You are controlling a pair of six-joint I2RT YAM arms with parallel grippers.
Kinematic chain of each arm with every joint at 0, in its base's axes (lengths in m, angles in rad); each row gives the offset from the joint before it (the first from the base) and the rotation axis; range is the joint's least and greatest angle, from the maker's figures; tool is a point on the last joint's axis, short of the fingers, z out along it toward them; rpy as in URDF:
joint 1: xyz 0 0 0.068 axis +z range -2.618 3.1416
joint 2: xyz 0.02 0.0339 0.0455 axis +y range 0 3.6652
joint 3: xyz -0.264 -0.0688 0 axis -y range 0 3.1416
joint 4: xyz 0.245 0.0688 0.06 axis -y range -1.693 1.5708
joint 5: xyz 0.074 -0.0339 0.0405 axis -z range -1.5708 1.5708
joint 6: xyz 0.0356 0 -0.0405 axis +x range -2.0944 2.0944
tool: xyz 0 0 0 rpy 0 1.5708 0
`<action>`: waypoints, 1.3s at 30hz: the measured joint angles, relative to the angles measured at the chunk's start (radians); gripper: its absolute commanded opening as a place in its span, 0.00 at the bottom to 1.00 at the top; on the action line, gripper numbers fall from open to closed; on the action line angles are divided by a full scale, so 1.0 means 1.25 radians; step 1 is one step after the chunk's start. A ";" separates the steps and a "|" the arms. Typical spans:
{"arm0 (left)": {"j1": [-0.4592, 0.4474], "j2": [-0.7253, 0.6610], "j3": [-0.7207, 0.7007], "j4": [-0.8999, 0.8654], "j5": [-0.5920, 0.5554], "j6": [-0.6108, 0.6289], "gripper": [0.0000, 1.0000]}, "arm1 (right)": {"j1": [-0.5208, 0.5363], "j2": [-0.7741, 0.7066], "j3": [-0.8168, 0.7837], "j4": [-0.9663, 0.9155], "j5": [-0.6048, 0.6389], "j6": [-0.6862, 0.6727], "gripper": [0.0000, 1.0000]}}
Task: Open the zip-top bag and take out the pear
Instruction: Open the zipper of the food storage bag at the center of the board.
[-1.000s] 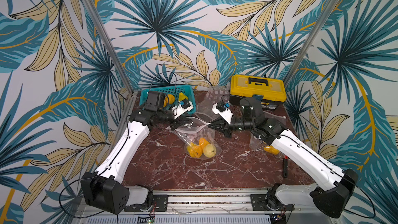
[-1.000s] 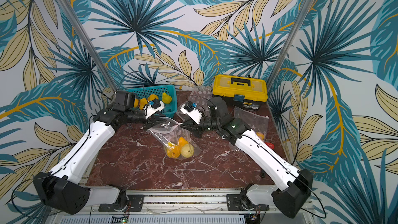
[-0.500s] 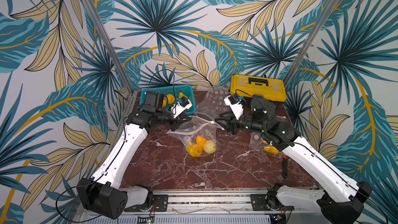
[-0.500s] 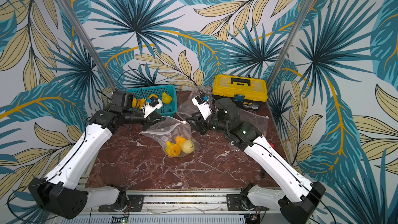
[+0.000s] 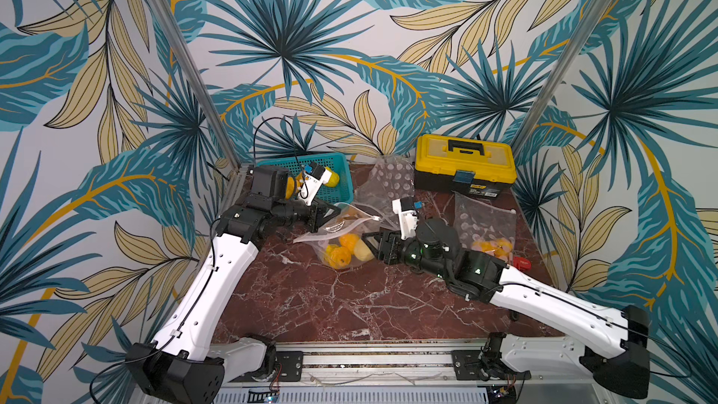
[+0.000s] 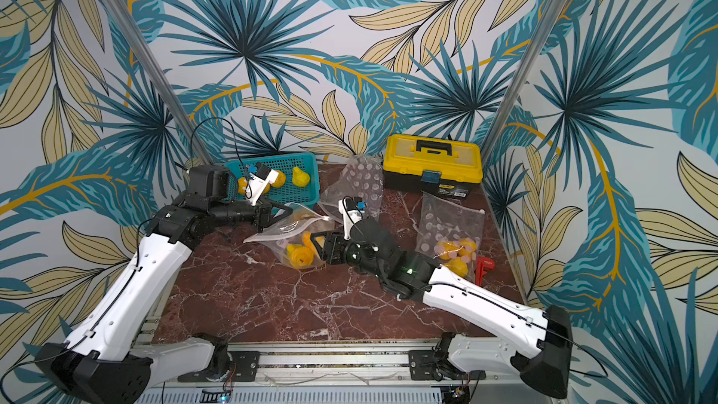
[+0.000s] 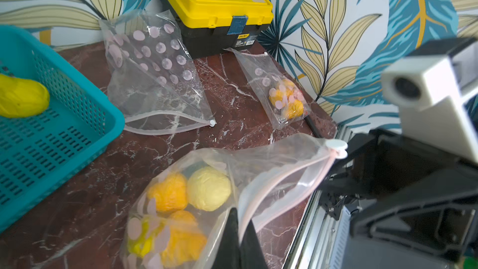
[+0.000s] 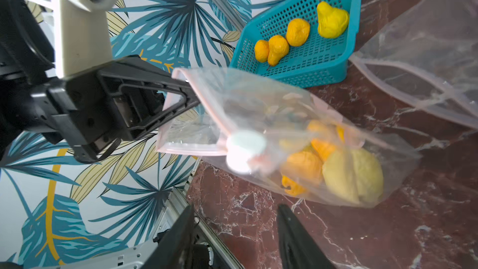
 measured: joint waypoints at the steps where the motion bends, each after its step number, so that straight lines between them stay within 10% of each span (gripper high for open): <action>1: 0.000 -0.003 -0.014 0.010 -0.001 -0.022 0.00 | 0.003 0.009 -0.013 0.023 0.006 0.012 0.56; 13: -0.003 -0.061 -0.081 0.081 -0.012 -0.186 0.00 | 0.011 0.204 -0.081 0.427 0.046 0.106 0.48; 22: -0.004 -0.091 -0.102 0.105 -0.031 -0.234 0.00 | 0.011 0.283 -0.068 0.570 0.038 0.169 0.21; 27: -0.004 -0.110 -0.116 0.128 -0.066 -0.251 0.00 | 0.014 0.287 -0.068 0.598 0.005 0.210 0.01; 39: -0.009 -0.114 -0.117 0.160 -0.195 -0.254 0.00 | -0.003 0.026 -0.070 0.295 0.075 0.175 0.00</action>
